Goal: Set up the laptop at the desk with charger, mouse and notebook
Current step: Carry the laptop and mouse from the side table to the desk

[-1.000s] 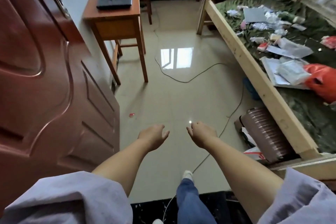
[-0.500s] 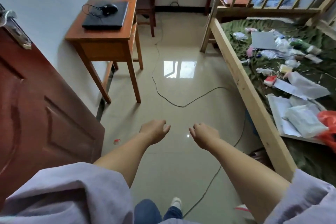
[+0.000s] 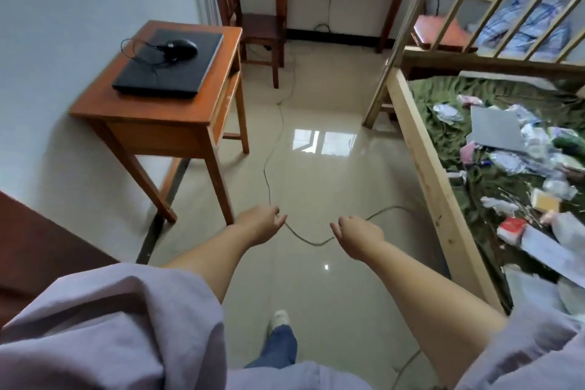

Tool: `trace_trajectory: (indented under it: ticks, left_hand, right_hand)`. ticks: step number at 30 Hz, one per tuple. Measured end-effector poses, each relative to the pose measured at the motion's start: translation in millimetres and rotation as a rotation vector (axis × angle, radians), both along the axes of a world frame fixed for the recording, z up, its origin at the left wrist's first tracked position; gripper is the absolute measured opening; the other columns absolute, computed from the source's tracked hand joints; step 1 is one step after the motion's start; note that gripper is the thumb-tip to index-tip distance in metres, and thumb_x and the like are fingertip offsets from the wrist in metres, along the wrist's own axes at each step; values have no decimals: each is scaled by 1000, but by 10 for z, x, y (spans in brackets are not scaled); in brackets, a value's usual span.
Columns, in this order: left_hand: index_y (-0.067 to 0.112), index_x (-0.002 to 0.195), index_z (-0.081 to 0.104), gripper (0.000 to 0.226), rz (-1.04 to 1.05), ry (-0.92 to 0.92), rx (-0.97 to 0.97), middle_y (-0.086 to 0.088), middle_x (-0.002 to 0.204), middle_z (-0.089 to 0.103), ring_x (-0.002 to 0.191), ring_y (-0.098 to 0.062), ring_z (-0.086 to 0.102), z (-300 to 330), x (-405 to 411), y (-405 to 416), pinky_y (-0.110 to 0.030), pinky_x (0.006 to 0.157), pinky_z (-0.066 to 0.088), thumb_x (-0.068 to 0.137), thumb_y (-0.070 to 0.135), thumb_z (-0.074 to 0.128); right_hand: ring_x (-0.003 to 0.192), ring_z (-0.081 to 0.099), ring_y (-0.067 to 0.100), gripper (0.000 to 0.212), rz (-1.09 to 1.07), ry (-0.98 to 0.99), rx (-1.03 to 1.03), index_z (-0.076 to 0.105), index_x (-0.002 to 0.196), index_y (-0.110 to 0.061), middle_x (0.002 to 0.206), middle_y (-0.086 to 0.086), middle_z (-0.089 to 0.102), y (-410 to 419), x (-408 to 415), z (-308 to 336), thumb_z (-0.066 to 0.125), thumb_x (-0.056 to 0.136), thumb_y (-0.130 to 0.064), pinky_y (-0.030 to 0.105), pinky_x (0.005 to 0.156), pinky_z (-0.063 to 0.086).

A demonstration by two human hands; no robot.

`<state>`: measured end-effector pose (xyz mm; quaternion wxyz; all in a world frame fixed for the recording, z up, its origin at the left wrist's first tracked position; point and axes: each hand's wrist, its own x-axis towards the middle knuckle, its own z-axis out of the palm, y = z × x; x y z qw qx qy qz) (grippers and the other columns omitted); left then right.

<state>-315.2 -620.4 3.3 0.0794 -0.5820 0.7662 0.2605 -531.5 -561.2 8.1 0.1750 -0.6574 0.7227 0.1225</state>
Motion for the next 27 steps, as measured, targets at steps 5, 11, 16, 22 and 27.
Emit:
trace_trajectory:
  ticks: [5, 11, 16, 22, 27]
  left_hand:
    - [14, 111, 59, 47, 36, 14, 4, -10, 115, 65, 103, -30, 60, 192, -257, -1071, -39, 84, 51, 95, 49, 31]
    - [11, 114, 59, 46, 164, 96, 15, -11, 118, 64, 107, -28, 59, 259, -465, -2228, -45, 92, 49, 96, 44, 33]
    - [11, 117, 58, 43, 400, 162, -7, -11, 119, 63, 109, -28, 59, 357, -440, -3174, -43, 95, 48, 98, 40, 32]
    - [14, 105, 62, 41, 664, 170, -111, -8, 107, 66, 94, -25, 60, 502, -186, -3905, -37, 79, 47, 98, 40, 31]
    - [11, 93, 60, 44, 1020, 106, -242, -11, 100, 64, 90, -30, 59, 447, 414, -4243, -37, 75, 47, 98, 40, 28]
  right_hand:
    - [107, 55, 28, 44, 23, 12, -1, 51, 113, -12, 117, 12, 56, -1086, -352, 127, 18, 98, -37, 31, 73, 39]
    - [106, 54, 31, 42, 128, 6, -17, 49, 117, -12, 118, 13, 54, -2624, -629, 116, 20, 98, -36, 35, 76, 42]
    - [101, 49, 30, 28, 440, 68, -29, 43, 116, -12, 109, 12, 49, -4052, -670, 164, 26, 94, -11, 40, 69, 47]
    - [103, 51, 29, 35, 769, 112, -90, 41, 127, -14, 116, 11, 50, -5426, -332, 337, 30, 94, -8, 35, 63, 42]
    - [101, 53, 27, 35, 969, 121, -111, 42, 128, -17, 115, 9, 52, -6311, 394, 396, 34, 95, -14, 36, 70, 51]
